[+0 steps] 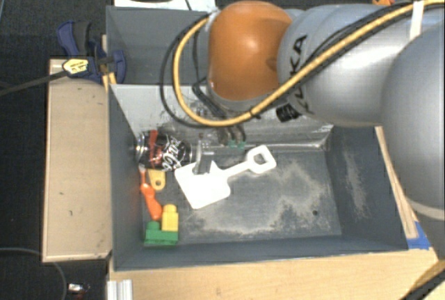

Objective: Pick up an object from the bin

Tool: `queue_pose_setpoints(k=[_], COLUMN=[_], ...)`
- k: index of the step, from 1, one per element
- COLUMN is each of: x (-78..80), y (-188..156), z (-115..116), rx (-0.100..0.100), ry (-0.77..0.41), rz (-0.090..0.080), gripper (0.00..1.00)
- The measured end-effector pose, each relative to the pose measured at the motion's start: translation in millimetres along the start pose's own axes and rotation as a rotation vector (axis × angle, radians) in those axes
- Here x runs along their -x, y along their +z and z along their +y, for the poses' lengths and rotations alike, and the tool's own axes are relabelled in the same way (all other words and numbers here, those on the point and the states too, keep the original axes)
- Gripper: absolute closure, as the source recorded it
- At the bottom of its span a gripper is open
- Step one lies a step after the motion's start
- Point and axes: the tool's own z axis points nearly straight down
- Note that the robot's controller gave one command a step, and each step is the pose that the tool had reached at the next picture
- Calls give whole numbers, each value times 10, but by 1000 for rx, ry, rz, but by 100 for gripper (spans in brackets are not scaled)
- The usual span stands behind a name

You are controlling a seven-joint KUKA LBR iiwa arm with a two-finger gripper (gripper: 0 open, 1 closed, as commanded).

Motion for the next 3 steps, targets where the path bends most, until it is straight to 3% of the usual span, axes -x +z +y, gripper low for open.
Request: queue_pose_setpoints(k=[1, 2, 3], x=[18, -162, -213], y=[-50, 752, 599], z=[-12, -446, -771], rx=[1, 1, 3], ry=[5, -131, -263], rz=[-8, -10, -20], gripper=[0, 0, 0])
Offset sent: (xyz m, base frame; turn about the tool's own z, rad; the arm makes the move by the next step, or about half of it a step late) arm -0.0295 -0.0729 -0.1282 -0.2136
